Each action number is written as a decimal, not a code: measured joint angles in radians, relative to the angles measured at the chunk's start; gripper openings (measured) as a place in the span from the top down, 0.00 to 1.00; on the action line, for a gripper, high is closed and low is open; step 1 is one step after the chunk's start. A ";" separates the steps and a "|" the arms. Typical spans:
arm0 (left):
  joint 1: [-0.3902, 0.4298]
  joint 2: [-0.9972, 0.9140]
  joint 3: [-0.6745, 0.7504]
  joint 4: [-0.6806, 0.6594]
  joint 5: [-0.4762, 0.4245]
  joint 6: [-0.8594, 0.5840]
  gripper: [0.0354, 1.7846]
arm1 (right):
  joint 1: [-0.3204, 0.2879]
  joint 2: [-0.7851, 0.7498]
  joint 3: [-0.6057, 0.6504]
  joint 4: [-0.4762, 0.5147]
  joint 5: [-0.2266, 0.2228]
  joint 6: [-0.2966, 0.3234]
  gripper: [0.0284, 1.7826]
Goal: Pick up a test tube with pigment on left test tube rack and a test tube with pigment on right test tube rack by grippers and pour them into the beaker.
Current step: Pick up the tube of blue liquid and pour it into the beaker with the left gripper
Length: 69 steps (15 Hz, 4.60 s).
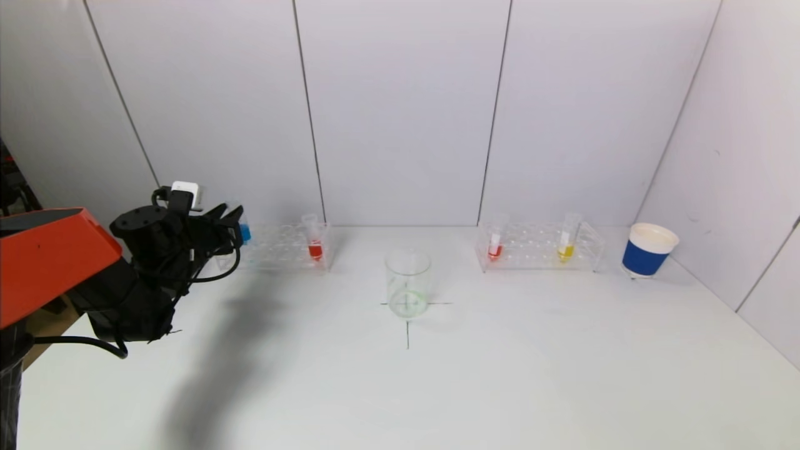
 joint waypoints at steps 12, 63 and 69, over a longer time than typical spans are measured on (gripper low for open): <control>-0.029 -0.165 -0.031 0.158 0.000 0.000 0.78 | 0.000 0.000 0.000 0.000 0.000 0.000 0.01; -0.285 0.004 -0.807 0.888 -0.986 0.562 0.78 | 0.000 0.000 0.000 0.000 0.000 0.000 0.01; -0.298 0.090 -0.861 0.816 -0.983 0.628 0.78 | 0.000 0.000 0.000 0.000 0.000 0.000 0.01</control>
